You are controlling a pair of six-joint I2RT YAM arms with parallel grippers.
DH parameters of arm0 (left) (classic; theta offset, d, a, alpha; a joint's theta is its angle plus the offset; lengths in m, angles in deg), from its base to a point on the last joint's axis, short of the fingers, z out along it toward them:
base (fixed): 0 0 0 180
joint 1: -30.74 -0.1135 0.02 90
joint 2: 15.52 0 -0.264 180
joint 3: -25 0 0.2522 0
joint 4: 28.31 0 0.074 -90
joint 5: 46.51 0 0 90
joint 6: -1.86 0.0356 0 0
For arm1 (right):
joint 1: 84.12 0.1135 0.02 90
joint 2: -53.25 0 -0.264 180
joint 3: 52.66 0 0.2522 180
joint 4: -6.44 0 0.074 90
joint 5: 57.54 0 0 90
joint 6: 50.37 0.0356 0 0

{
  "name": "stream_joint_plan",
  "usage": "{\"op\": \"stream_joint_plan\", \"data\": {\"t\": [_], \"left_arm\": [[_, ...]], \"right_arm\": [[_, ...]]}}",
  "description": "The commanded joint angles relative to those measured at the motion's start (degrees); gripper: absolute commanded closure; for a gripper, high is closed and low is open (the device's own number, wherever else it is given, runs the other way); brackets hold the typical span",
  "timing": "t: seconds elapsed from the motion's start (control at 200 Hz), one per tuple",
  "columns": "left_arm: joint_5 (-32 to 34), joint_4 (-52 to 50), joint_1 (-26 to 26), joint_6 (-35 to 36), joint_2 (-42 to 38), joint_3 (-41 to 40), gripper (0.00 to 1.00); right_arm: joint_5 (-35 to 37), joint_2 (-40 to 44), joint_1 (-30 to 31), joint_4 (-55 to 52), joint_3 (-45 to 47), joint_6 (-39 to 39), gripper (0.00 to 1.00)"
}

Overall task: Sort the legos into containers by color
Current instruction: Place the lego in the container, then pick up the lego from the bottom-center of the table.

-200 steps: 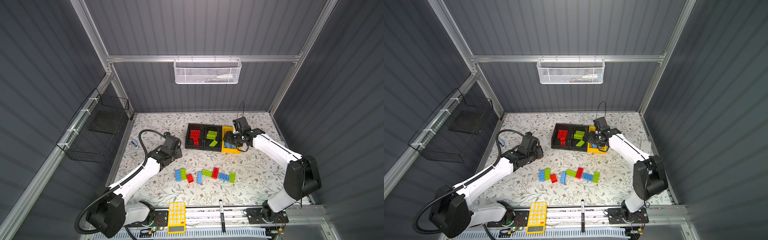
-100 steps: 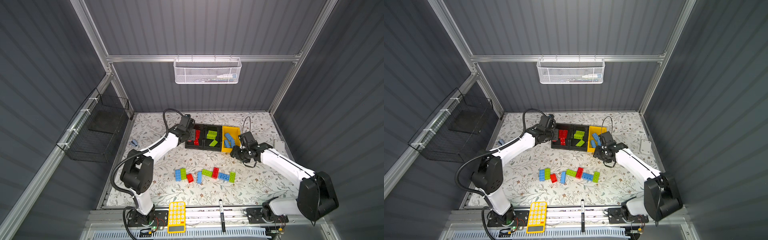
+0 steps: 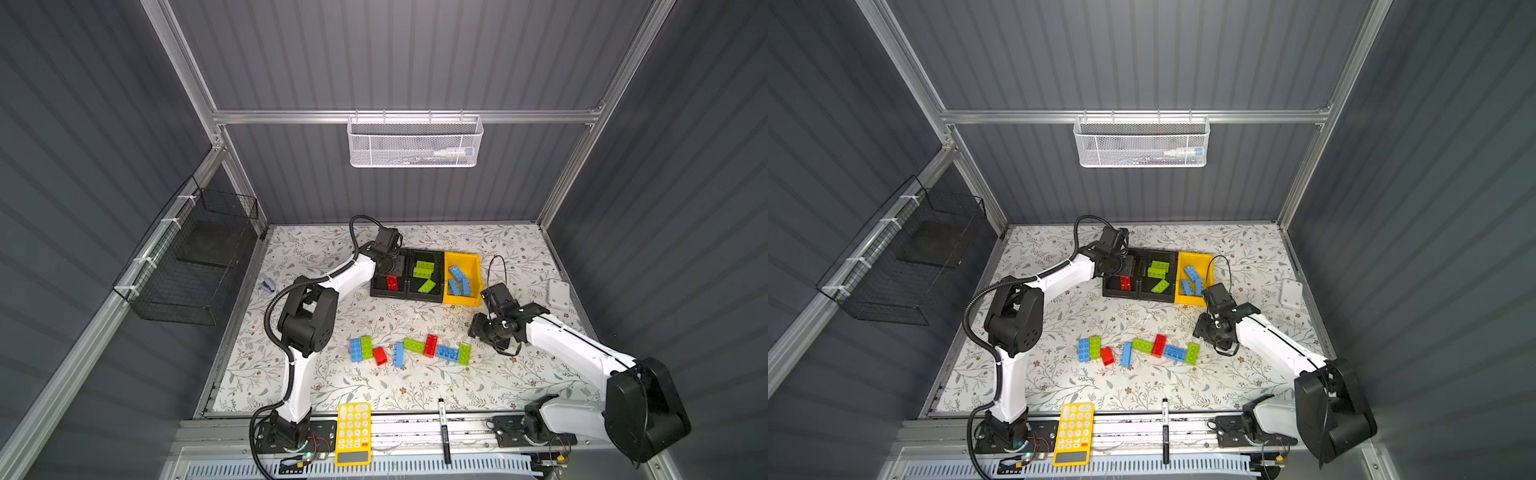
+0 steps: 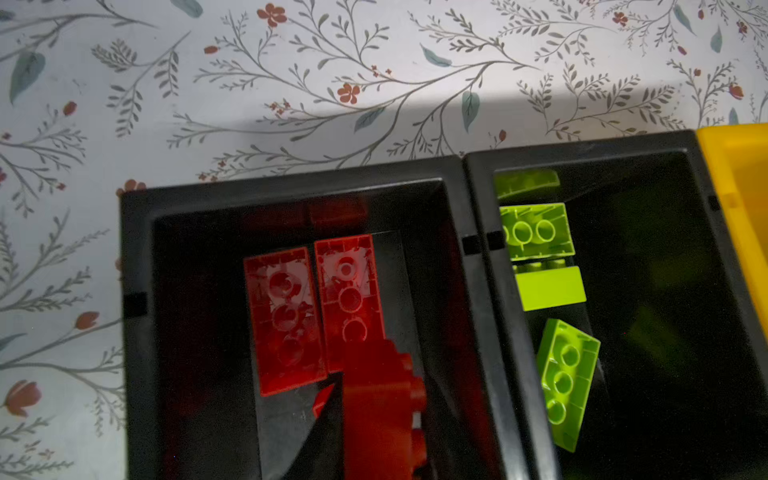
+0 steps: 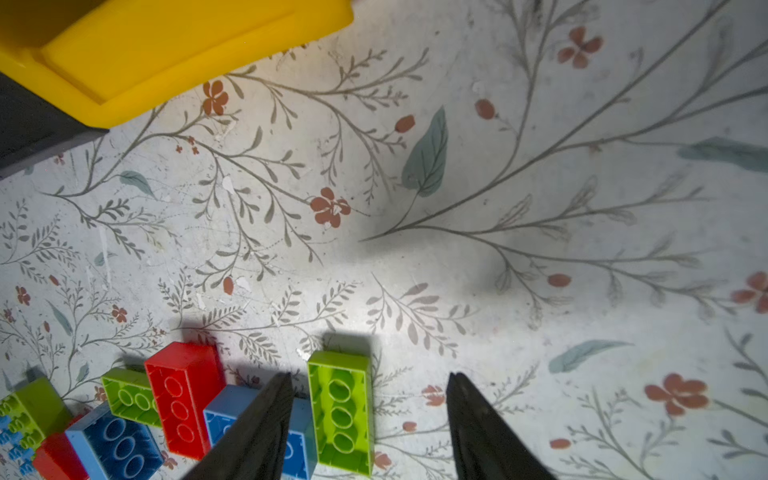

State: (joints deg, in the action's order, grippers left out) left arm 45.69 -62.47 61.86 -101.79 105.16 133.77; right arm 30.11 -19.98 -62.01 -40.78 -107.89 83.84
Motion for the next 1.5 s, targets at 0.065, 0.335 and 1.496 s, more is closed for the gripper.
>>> {"op": "stream_joint_plan", "data": {"t": [0.065, 0.335, 1.496], "left_arm": [[-0.8, 0.1, -0.5, -0.7, -1.2, 1.0, 0.49], [1.2, 1.1, -1.6, -1.1, -7.0, -2.1, 0.37], [3.9, 5.5, -8.2, -5.3, -24.2, -22.6, 0.36]], "right_arm": [[-0.6, -1.2, 0.8, -0.8, 0.4, 0.3, 0.37], [-0.6, -4.0, 3.8, -0.4, 0.0, 1.3, 0.37], [7.0, -12.6, 11.7, -7.1, -4.3, 9.3, 0.63]]}}
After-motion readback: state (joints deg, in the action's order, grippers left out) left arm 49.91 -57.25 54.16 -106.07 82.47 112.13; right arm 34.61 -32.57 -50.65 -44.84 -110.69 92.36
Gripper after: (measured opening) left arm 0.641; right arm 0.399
